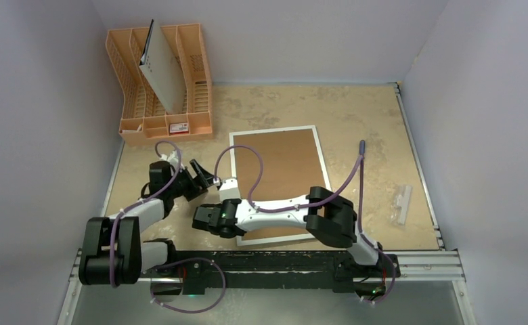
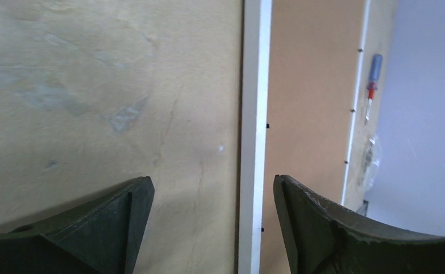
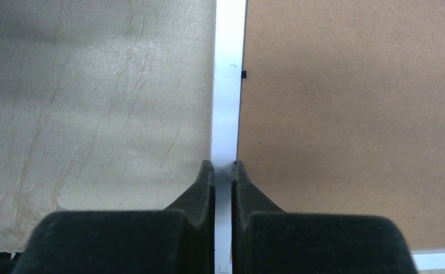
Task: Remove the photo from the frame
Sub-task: Turn over the photo frame at the center of the board.
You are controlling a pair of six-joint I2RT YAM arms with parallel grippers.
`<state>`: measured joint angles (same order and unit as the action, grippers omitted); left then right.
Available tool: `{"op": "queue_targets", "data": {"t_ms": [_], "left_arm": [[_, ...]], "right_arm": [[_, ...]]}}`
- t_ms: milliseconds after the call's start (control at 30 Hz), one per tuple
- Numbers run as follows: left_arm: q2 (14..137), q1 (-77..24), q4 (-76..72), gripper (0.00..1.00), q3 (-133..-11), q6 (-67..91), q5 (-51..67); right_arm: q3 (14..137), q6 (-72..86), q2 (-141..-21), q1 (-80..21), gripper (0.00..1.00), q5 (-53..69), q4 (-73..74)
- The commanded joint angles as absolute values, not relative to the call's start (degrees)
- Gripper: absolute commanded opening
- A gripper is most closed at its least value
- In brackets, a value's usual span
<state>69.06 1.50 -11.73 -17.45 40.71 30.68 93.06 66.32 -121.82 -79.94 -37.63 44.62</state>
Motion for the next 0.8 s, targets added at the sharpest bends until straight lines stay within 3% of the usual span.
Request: {"op": "queue_targets", "data": {"t_ms": [0, 367, 767], "left_arm": [[73.77, 1.82, -26.04, 0.81, -13.57, 44.77, 40.31], [84.44, -2.7, -48.68, 0.8, -11.44, 52.53, 42.63], [104.14, -5.85, -76.4, 0.76, -16.06, 65.33, 44.53]], "right_arm": [[91.88, 69.35, -115.57, -81.21, 0.0, -39.32, 41.7], [87.11, 72.93, -110.73, -84.23, 0.0, -42.71, 39.66], [84.67, 72.95, -108.66, -85.35, 0.0, -43.19, 37.2]]}}
